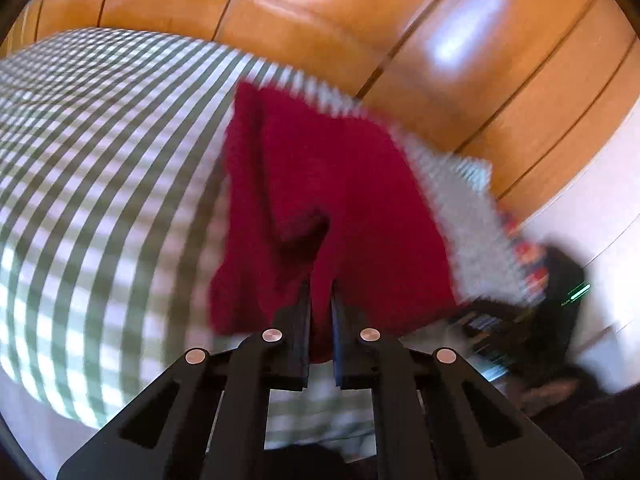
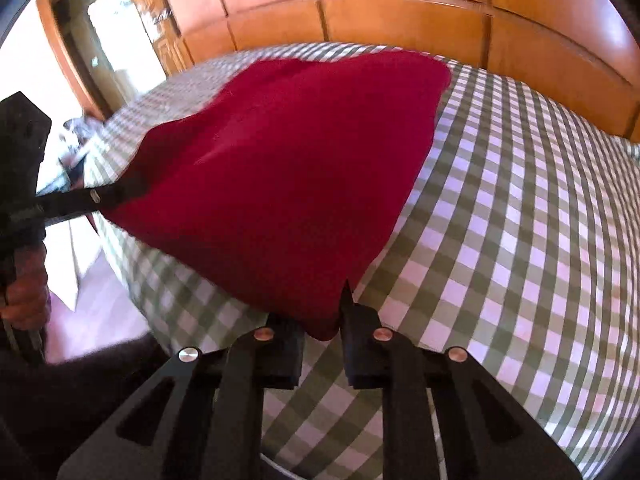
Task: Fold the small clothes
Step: 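Lift the folded sweater with the left gripper while the right gripper opens, then lower the red sweater bundle onto the bed with the left gripper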
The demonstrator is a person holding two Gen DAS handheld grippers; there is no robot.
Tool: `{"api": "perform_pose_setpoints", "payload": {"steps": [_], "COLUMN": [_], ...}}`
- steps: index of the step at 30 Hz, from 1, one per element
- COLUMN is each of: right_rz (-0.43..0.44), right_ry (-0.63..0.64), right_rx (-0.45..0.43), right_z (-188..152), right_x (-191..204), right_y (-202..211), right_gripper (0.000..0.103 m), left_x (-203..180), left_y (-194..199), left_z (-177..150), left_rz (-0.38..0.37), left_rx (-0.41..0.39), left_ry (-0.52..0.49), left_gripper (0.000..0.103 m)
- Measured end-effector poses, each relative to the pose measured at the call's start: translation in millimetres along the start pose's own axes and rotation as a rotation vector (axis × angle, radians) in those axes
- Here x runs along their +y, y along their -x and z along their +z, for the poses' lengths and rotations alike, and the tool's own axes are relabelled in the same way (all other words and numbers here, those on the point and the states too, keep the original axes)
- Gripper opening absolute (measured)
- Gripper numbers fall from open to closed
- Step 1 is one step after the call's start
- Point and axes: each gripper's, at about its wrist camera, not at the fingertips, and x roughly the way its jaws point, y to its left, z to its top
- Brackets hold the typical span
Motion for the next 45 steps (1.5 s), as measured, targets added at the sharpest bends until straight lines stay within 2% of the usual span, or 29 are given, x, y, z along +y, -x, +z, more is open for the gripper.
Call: {"api": "perform_pose_setpoints", "payload": {"steps": [1, 3, 6, 8, 10, 13, 15, 18, 21, 22, 24, 26, 27, 29, 31, 34, 35, 36, 40, 45], "right_rz": [-0.006, 0.005, 0.05, 0.075, 0.115, 0.205, 0.257, 0.317, 0.319, 0.315, 0.324, 0.303, 0.295, 0.29, 0.282, 0.268, 0.266, 0.259, 0.238, 0.237], "right_ry": [0.011, 0.015, -0.032, -0.051, -0.071, -0.137, -0.201, -0.329, -0.392, -0.403, -0.418, -0.409, -0.388, -0.346, -0.337, -0.328, -0.334, -0.336, -0.323, -0.311], "right_rx": [0.001, 0.002, 0.007, 0.004, 0.005, -0.006, -0.026, -0.066, -0.081, -0.072, -0.062, -0.073, -0.075, -0.061, -0.042, -0.038, -0.037, -0.039, -0.045, -0.056], "right_z": [-0.3, -0.7, -1.8, -3.5, -5.3, -7.0, -1.8, 11.0, 25.6, 32.3, 46.8, 57.1, 60.4, 63.6, 61.1, 56.1, 54.8, 56.5, 60.1, 57.2], "right_x": [0.9, -2.0, -13.5, -22.1, -30.6, -48.3, -61.8, -86.8, -98.5, -99.3, -98.3, -90.8, -85.8, -71.2, -60.9, -51.9, -49.4, -47.5, -46.4, -56.2], "right_y": [-1.3, -1.6, 1.2, 8.3, 17.2, 32.3, 39.1, 38.3, 23.6, 15.8, 4.1, 1.3, 1.1, -1.1, -9.4, -23.3, -27.5, -28.9, -28.5, -18.2], "right_gripper": [0.014, 0.015, 0.026, 0.042, 0.061, 0.068, 0.075, 0.075, 0.074, 0.073, 0.073, 0.071, 0.065, 0.063, 0.063, 0.063, 0.063, 0.063, 0.063, 0.068], "left_x": [2.7, 6.1, 5.4, 8.4, 9.5, 10.8, 10.0, 11.0, 12.0, 12.3, 7.6, 0.0, -3.8, -6.3, 1.5, 25.1, 32.7, 31.7, 3.2, -43.3], "left_y": [-6.1, -4.2, 9.8, 15.7, 21.8, 27.9, 30.4, 21.4, 4.2, 1.8, 5.3, 20.4, 27.0, 32.8, 27.5, 7.6, -0.2, 0.2, 15.7, 33.7], "left_z": [-4.0, -7.5, -6.9, -4.2, 3.8, 17.4, 27.0, 38.4, 45.9, 47.1, 49.3, 48.6, 47.3, 42.9, 33.8, 20.7, 18.0, 17.5, 30.6, 41.0], "left_rz": [0.0, -0.046, -0.093, -0.119, -0.158, -0.221, -0.257, -0.268, -0.227, -0.223, -0.179, -0.157, -0.151, -0.114, -0.072, 0.046, 0.052, 0.061, 0.136, 0.276], "left_rx": [0.017, 0.013, -0.021, -0.032, -0.05, -0.092, -0.114, -0.098, -0.076, -0.076, -0.116, -0.179, -0.198, -0.205, -0.18, -0.113, -0.084, -0.091, -0.135, -0.232], "left_ry": [0.004, 0.035, 0.05, 0.082, 0.111, 0.148, 0.165, 0.19, 0.199, 0.197, 0.155, 0.101, 0.073, 0.033, 0.042, 0.082, 0.116, 0.116, 0.051, -0.114], "left_gripper": [0.007, 0.007, 0.007, 0.008, 0.016, 0.03, 0.033, 0.033, 0.032, 0.02, 0.006, 0.005, 0.005, 0.005, 0.005, 0.005, 0.005, 0.005, 0.005, 0.005]}}
